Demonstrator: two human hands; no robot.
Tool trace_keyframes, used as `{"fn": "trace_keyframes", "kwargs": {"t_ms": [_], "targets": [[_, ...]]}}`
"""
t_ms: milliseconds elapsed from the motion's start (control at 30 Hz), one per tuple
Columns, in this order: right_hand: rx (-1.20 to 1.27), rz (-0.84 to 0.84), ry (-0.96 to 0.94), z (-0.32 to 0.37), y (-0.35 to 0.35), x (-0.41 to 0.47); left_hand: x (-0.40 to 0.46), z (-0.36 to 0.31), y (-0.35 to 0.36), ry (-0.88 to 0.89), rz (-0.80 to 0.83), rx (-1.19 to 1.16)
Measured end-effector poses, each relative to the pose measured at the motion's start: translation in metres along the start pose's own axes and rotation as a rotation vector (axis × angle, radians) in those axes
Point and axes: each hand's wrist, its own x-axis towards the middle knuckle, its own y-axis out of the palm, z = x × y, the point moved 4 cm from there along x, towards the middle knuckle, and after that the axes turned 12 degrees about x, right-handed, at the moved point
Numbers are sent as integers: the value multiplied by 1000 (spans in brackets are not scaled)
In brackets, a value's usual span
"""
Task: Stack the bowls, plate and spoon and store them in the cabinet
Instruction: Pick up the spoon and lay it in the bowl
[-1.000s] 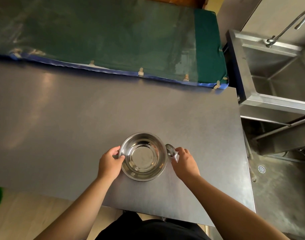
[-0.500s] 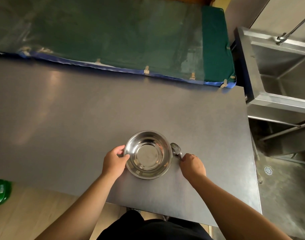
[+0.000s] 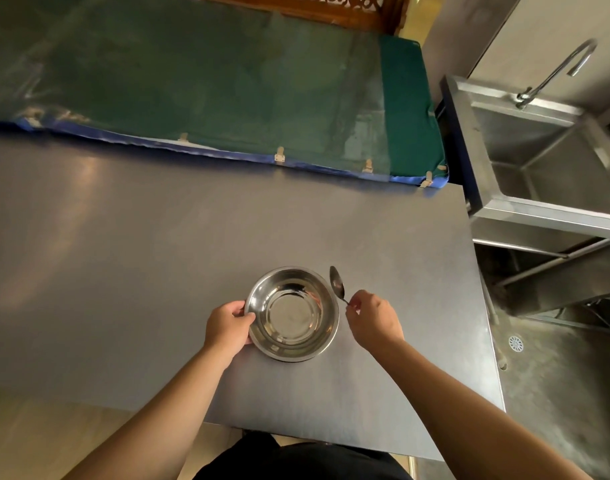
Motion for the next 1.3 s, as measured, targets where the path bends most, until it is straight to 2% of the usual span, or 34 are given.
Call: {"fn": "trace_keyframes", "kwargs": {"t_ms": [167, 300, 633, 1067, 1300], "targets": [[92, 68, -30, 22, 8, -5, 6, -12, 12, -29, 43, -75], [163, 134, 34, 31, 23, -3, 11, -25, 21, -50, 55, -126], [96, 222, 110, 34, 39, 20, 17, -38, 27, -53, 42, -97], [28, 213, 93, 37, 46, 27, 20, -36, 26, -48, 63, -54], [96, 69, 34, 33, 22, 40, 32, -46, 15, 33, 88, 59]]}}
